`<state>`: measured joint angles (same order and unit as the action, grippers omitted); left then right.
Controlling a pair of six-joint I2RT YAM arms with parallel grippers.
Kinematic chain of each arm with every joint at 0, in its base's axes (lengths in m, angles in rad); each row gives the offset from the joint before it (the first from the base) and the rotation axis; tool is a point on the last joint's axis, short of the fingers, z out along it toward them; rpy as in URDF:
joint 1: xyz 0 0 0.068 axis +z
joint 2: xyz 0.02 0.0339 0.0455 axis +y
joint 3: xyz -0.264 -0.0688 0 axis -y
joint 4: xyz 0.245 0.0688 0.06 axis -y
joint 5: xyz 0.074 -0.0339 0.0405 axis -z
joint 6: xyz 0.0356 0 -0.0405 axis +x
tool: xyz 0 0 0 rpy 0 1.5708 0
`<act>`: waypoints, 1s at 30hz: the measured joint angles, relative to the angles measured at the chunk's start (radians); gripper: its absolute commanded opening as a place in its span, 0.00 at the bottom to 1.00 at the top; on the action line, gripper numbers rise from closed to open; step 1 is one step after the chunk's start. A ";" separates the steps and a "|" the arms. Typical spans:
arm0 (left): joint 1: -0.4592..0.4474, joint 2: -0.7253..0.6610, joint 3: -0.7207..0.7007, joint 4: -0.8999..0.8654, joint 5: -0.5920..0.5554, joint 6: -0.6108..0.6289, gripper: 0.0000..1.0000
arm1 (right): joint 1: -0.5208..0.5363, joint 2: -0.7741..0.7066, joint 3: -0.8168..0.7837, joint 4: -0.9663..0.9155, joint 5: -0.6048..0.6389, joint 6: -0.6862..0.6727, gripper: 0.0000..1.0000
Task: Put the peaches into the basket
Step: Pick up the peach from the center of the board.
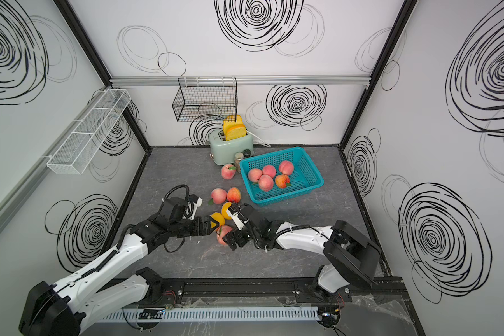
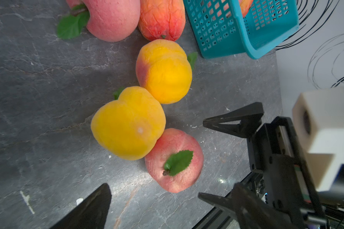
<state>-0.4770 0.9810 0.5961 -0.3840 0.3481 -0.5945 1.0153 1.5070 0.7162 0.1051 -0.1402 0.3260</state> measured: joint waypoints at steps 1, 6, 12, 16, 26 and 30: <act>0.000 0.004 0.000 0.002 -0.002 0.000 0.98 | 0.000 0.009 0.000 0.002 -0.001 0.000 0.97; 0.000 0.026 0.000 0.016 -0.005 0.000 0.98 | 0.000 0.047 0.005 0.008 -0.017 -0.002 0.97; 0.000 0.040 0.000 0.022 -0.005 0.000 0.98 | 0.000 0.078 0.006 0.035 -0.039 -0.004 0.97; 0.000 0.041 -0.002 0.030 -0.005 0.000 0.98 | 0.000 0.083 0.008 0.048 -0.052 -0.004 0.97; 0.000 0.041 -0.019 0.051 0.003 -0.002 0.98 | 0.000 0.119 0.027 0.089 -0.083 -0.004 0.98; 0.000 0.041 -0.019 0.052 0.005 -0.002 0.98 | 0.000 0.137 0.031 0.099 -0.093 -0.003 0.99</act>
<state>-0.4770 1.0222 0.5774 -0.3321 0.3531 -0.5964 1.0149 1.6440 0.7467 0.2043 -0.2333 0.3225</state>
